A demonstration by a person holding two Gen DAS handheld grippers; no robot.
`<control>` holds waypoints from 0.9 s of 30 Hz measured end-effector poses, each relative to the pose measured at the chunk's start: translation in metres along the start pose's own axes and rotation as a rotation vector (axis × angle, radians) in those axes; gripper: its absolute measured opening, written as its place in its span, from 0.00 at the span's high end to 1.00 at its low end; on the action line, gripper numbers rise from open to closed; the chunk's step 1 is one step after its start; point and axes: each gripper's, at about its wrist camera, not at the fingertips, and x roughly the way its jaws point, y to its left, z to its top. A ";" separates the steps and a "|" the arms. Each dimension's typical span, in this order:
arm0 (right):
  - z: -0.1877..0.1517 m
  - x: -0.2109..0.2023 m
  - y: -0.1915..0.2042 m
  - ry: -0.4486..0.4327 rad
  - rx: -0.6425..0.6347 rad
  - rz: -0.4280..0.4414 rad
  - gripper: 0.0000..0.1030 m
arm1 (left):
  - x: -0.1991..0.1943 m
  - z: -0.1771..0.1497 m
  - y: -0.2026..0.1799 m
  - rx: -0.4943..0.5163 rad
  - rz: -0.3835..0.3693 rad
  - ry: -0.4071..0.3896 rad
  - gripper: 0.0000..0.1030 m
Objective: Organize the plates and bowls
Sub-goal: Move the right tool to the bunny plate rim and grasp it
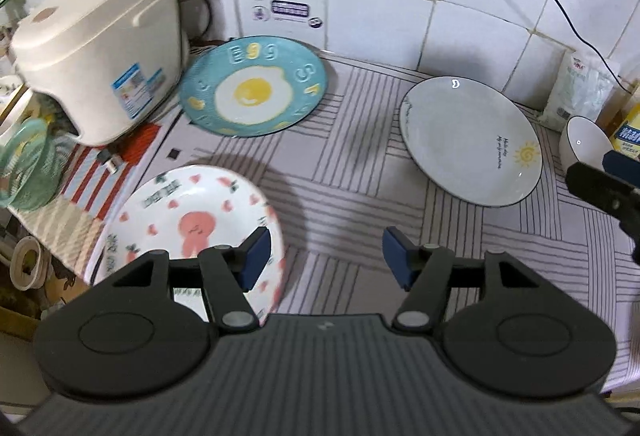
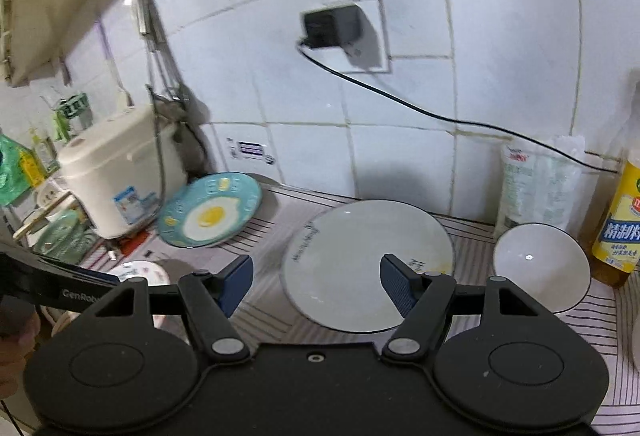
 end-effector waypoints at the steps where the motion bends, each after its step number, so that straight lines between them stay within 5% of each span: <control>1: 0.000 -0.004 0.006 -0.002 -0.004 0.006 0.26 | -0.003 -0.003 0.004 -0.005 0.002 -0.004 0.40; 4: -0.003 -0.014 0.022 -0.011 -0.005 0.026 0.16 | -0.015 -0.017 0.018 -0.025 0.015 -0.020 0.37; 18: -0.035 -0.042 0.104 -0.032 -0.051 0.087 0.08 | -0.047 -0.071 0.079 -0.094 0.029 -0.070 0.27; 27: -0.060 -0.028 0.136 -0.123 -0.054 0.159 0.01 | -0.037 -0.092 0.102 -0.085 0.083 -0.105 0.23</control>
